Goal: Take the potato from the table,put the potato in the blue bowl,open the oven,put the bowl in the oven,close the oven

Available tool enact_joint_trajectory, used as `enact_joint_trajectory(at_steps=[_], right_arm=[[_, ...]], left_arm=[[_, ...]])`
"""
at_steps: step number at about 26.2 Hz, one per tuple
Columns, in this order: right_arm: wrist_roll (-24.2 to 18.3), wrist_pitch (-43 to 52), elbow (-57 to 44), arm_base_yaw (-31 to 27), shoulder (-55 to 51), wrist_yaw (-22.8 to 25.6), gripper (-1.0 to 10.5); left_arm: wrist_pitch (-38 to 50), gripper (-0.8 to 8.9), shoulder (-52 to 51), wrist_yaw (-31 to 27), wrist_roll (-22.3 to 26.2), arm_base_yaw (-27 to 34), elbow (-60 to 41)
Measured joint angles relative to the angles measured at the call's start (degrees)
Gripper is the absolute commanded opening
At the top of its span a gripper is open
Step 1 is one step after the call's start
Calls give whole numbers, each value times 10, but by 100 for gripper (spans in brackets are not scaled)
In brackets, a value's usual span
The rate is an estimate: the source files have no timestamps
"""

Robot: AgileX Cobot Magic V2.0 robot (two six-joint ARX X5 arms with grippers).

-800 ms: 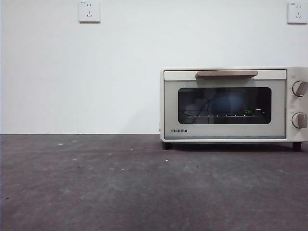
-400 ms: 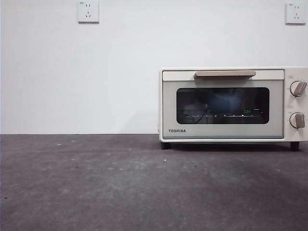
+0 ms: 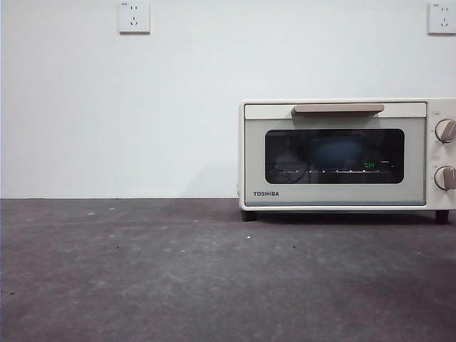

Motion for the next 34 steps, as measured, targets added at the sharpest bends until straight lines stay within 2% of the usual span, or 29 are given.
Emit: enact_joint_trajectory(at_steps=[34], right_arm=[[10, -9, 0, 0, 0, -1, 1]], left_arm=[[0, -4, 14, 0, 0, 0, 0]])
